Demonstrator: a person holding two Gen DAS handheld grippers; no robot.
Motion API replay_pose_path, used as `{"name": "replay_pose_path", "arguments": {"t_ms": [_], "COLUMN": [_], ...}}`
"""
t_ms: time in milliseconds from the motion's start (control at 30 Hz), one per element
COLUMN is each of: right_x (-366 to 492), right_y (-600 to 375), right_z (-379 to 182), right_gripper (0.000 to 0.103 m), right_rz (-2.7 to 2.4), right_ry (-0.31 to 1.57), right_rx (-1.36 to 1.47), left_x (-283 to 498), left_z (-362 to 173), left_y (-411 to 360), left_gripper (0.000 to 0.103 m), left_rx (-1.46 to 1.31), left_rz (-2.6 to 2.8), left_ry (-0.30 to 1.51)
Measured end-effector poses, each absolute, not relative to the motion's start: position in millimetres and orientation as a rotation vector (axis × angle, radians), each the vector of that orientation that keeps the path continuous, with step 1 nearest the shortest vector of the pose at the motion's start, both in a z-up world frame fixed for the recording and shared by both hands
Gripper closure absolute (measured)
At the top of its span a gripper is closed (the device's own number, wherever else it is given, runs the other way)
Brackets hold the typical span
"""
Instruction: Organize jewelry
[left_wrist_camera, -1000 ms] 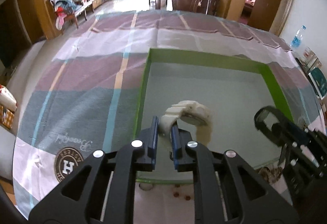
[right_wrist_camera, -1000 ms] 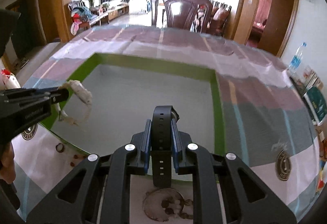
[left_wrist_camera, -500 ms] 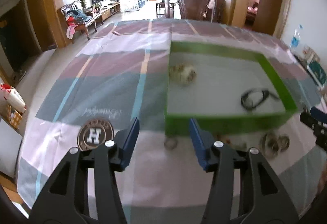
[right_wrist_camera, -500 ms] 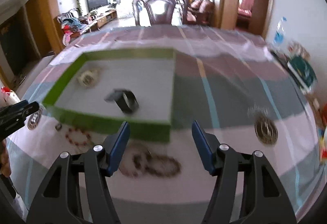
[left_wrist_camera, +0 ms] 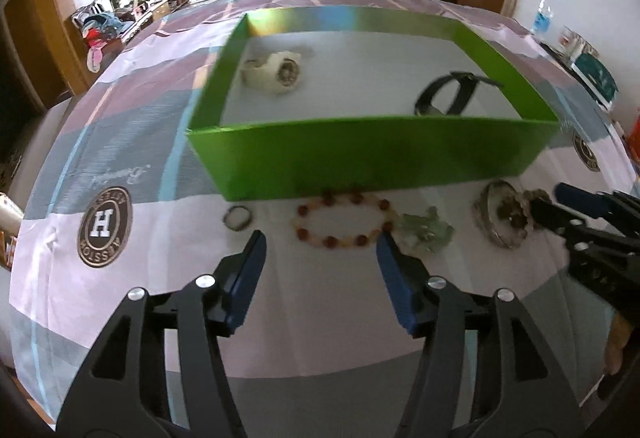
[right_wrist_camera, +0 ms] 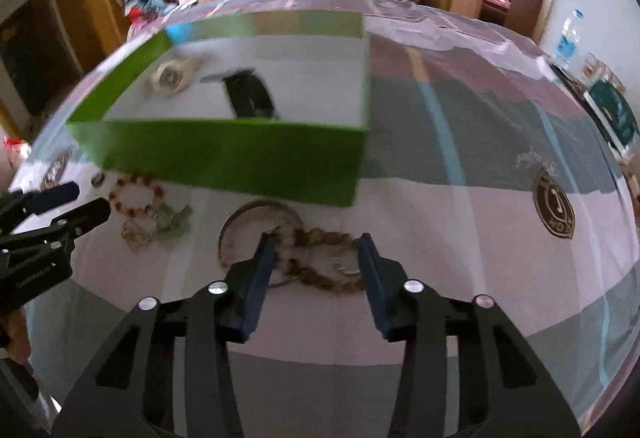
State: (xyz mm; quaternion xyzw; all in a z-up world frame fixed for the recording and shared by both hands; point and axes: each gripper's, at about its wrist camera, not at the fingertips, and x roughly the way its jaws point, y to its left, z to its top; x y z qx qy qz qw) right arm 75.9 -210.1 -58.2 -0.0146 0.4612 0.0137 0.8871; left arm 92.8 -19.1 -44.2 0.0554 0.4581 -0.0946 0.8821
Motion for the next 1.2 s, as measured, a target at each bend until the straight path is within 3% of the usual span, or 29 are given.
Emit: {"name": "replay_pose_path", "arguments": {"t_ms": [400,733,1033,1133,1200], "right_x": [41.4,50.4,48.6,47.0,46.6], "right_y": [-157.3,-217.9,-227.7,-227.9,-227.0], "right_z": [-56.9,-56.0,-70.8,-71.5,-73.0], "right_gripper": [0.059,0.059,0.059,0.059,0.059], "right_rz": [0.365,0.064,0.054,0.053,0.053], "right_ry": [0.972,0.971,0.993,0.995,0.999], "right_rx": [-0.086,-0.019,0.014,0.021,0.025], "left_x": [85.2,68.3,66.2,64.7,65.2], "left_z": [-51.7,-50.5,-65.4,-65.3,-64.1], "left_y": [0.7,-31.3,-63.4,-64.0,-61.5], "left_gripper": [0.037,0.039,0.072,0.097,0.098], "left_rx": [0.068,0.110,0.157,0.145,0.135], "left_rz": [-0.165,-0.298,-0.384,-0.403,-0.392], "left_ry": [0.969,0.967,1.005,1.001,0.995]}}
